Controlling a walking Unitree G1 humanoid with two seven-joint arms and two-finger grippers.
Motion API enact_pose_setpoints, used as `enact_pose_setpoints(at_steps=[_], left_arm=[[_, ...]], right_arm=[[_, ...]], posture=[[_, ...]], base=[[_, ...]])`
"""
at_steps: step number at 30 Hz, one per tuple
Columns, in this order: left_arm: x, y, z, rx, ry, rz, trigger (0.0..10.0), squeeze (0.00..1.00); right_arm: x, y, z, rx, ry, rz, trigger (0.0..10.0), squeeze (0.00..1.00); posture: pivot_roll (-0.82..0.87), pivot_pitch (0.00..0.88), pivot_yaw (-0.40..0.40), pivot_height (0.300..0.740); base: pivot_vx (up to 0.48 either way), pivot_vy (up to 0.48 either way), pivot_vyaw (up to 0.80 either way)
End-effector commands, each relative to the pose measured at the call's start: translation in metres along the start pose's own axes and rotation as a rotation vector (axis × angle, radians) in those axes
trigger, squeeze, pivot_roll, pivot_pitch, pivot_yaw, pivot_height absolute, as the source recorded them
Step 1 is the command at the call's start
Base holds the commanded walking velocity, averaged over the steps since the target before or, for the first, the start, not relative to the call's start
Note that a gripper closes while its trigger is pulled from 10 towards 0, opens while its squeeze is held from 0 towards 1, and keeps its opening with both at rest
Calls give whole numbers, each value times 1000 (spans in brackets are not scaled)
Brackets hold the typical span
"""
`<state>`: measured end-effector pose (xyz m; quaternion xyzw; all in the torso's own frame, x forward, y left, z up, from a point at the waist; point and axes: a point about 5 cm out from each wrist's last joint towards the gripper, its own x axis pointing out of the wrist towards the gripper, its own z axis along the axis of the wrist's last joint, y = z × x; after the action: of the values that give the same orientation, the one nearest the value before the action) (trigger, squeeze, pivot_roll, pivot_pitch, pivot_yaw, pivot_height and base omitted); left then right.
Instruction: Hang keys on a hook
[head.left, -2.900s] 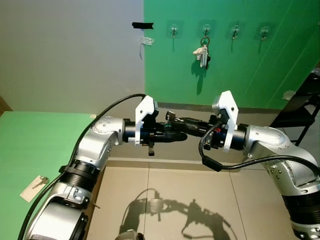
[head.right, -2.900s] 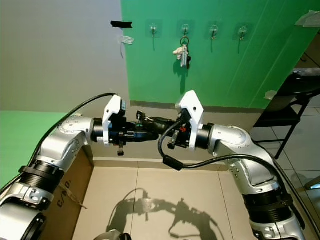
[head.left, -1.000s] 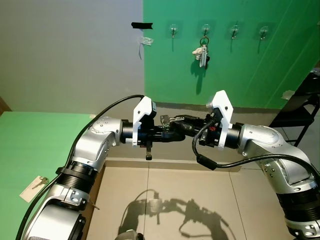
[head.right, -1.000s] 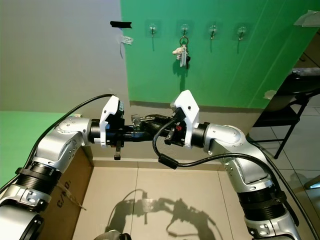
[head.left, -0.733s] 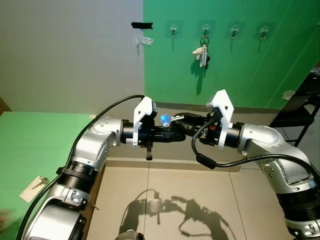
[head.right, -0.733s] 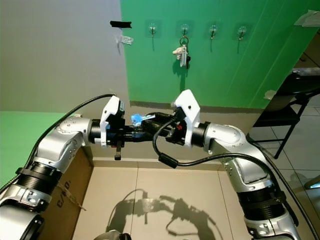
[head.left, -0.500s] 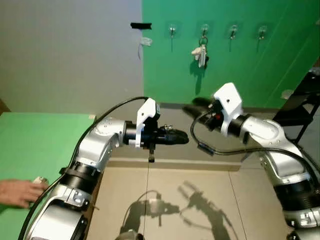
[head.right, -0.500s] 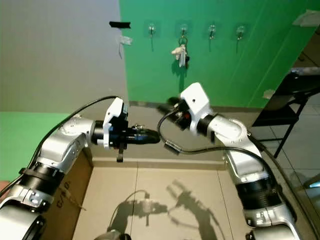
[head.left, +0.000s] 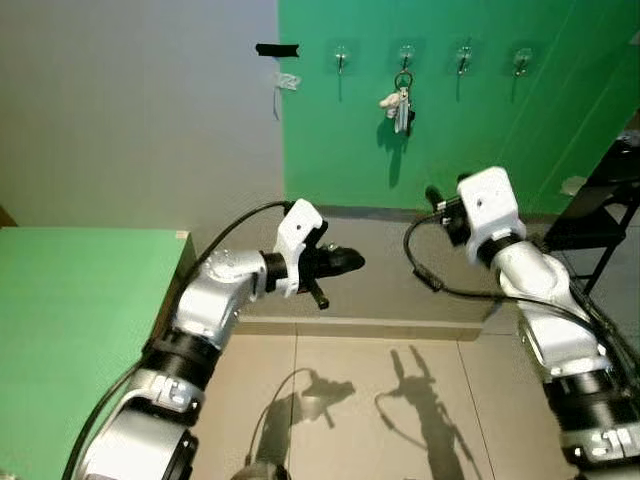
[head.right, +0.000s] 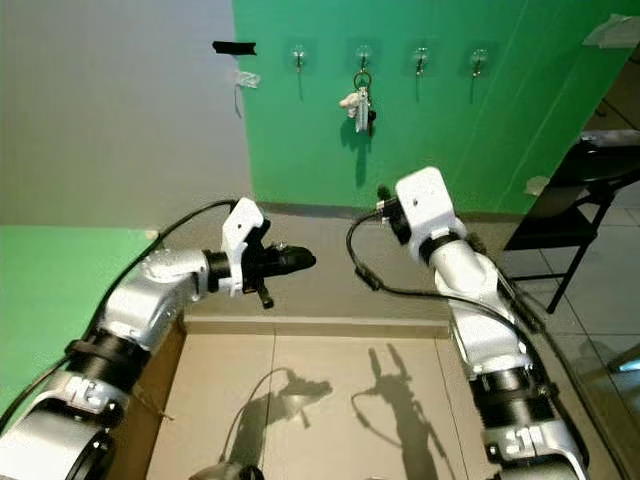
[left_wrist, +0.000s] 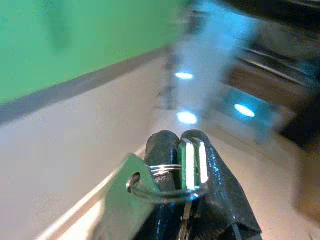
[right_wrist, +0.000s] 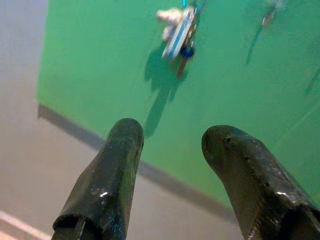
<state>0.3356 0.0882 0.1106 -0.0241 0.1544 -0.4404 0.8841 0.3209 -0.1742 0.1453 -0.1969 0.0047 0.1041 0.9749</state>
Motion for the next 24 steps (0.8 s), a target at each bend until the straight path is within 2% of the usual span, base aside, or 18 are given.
enact_pose_setpoints(at_steps=[1, 3, 5, 7, 9, 10, 11, 12, 13, 14, 15, 17, 18, 19, 21, 24], left_arm=[[-1, 8, -4, -18, 25, 113, 10000, 0], [1, 8, -5, -18, 12, 169, 10000, 0], [3, 8, -8, -106, 3, 230, 10000, 0], [9, -8, -14, -184, 31, 141, 10000, 0], [12, -32, -28, -119, 144, -9, 10000, 0], [12, -35, -42, -66, 253, -3, 10000, 0], [11, -32, -55, 26, 336, 44, 10000, 0], [8, -20, -65, 170, 402, 149, 10000, 0], [4, -6, -70, 288, 437, 269, 10000, 0], [1, 3, -71, 357, 444, 342, 10000, 0], [-2, 12, -65, 302, 394, 414, 10000, 0], [-3, 18, -53, 170, 284, 464, 10000, 0], [-3, 18, -53, 170, 284, 464, 10000, 0], [-2, 19, -39, 128, 194, 470, 10000, 0], [-3, 20, -20, 122, 88, 470, 10000, 0], [0, 20, -6, 193, 17, 460, 10000, 0]], right_arm=[[-3, 4, 0, 19, -9, -5, 10000, 0], [-6, 13, -5, 51, -2, 6, 10000, 0], [-9, 26, -9, 85, 7, 32, 10000, 0], [-12, 36, -13, 110, 17, 61, 10000, 0], [-13, 43, -15, 128, 25, 77, 10000, 0], [-14, 47, -16, 137, 34, 90, 10000, 0], [-15, 51, -17, 137, 36, 104, 10000, 0], [-15, 54, -17, 135, 35, 116, 10000, 0], [-16, 56, -18, 134, 35, 122, 10000, 0], [-16, 57, -17, 133, 34, 123, 10000, 0], [-15, 56, -18, 142, 35, 114, 10000, 0], [-16, 54, -18, 152, 34, 98, 10000, 0], [-16, 54, -18, 152, 34, 98, 10000, 0], [-16, 52, -18, 159, 31, 83, 10000, 0], [-16, 49, -18, 174, 24, 61, 10000, 0], [-16, 49, -18, 182, 23, 55, 10000, 0]], posture=[[-171, 0, 60, 740], [-166, 0, 56, 740], [-165, 0, 57, 740], [-164, 0, 55, 740], [-163, 0, 54, 740], [-163, 0, 54, 740], [-162, 0, 56, 740], [-163, 0, 57, 740], [-165, 0, 59, 740], [-165, 0, 59, 740], [-167, 0, 61, 740], [-168, 0, 64, 740], [-168, 0, 64, 740], [-168, 0, 68, 740], [-167, 0, 69, 740], [-166, 0, 69, 740]], base=[[0, 0, 0], [0, 0, 0], [0, 0, 0], [0, 0, 0], [0, 0, 0], [0, 0, 0], [0, 0, 0], [0, 0, 0], [0, 0, 0], [0, 0, 0], [0, 0, 0], [0, 0, 0], [0, 0, 0], [0, 0, 0], [0, 0, 0], [0, 0, 0]])
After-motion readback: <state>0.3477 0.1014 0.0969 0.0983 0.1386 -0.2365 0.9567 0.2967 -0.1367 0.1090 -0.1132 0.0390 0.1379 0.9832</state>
